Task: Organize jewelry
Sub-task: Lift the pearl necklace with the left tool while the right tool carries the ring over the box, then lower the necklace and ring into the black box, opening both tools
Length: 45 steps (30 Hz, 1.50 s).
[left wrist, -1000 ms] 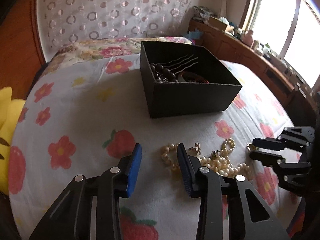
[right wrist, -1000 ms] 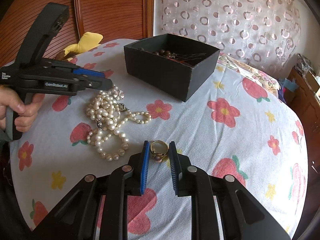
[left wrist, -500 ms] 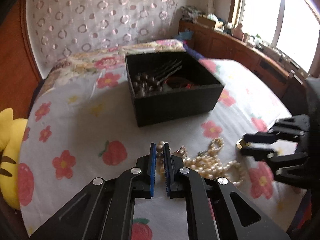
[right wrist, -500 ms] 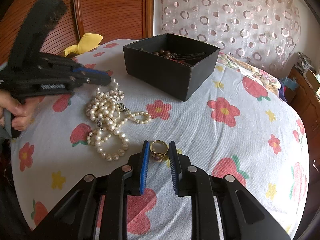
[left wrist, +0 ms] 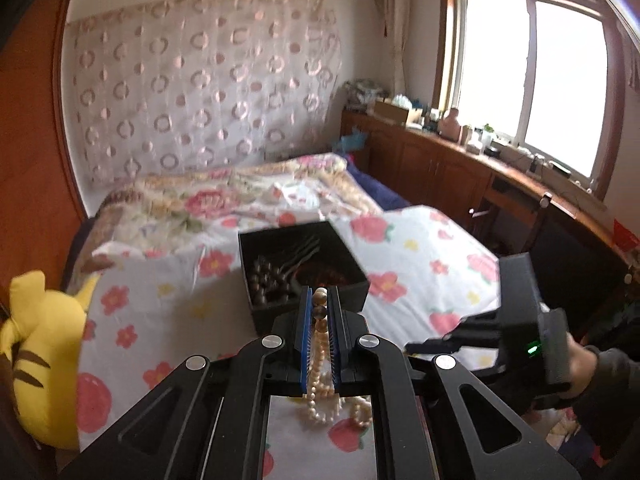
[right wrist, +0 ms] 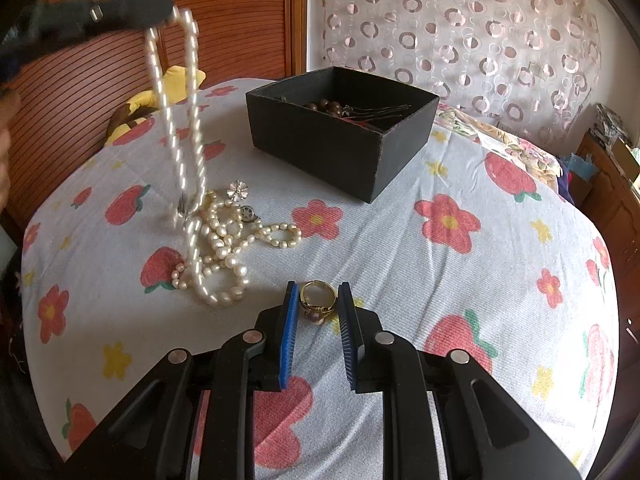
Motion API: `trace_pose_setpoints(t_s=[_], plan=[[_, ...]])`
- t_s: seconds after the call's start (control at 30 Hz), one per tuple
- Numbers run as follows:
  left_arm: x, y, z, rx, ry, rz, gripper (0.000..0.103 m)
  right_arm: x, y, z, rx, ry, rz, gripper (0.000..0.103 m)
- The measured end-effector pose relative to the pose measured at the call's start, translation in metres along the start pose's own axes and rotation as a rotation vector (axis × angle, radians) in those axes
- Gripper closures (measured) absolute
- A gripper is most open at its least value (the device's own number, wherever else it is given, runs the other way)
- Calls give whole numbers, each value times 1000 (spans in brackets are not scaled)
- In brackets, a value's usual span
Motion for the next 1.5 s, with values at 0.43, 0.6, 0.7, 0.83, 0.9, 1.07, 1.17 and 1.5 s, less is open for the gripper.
trace_pose_setpoints(t_s=[0.43,0.6,0.7,0.83,0.9,1.07,1.17,1.5], plan=[[-43,-38,2,1,-25,-120,96,2,-1,2,-18,19,3,82],[-48,-54,7,-5,-39,-142,96,-4,-5,3,-27,32,-15,82],[-48,-66,9,-4,-43,-151,97,-13,-14,4,-30,31,-39,82],[-47,-86,11,-3,-59,-168,97,-29,-29,6,-38,34,-80,82],[-46,-96,10,-1,-72,-174,97,-36,-38,7,-41,35,-100,82],[-33,-114,12,7,-101,-163,97,-49,-63,6,-51,47,-141,82],[-21,-124,14,6,-118,-149,96,-55,-74,3,-49,50,-159,82],[9,-133,15,-1,-153,-115,96,-54,-98,-7,-31,41,-196,82]])
Point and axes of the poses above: each gripper's, at about its wrist camera, not at the fingertips, and x roughly the way its jaws point, z to its left, y to its underside, the point moved 3 cm from there along x, roughly the way its jaws point, and after that the axes turned 13 degrees about -y, right-handed, at the moved point
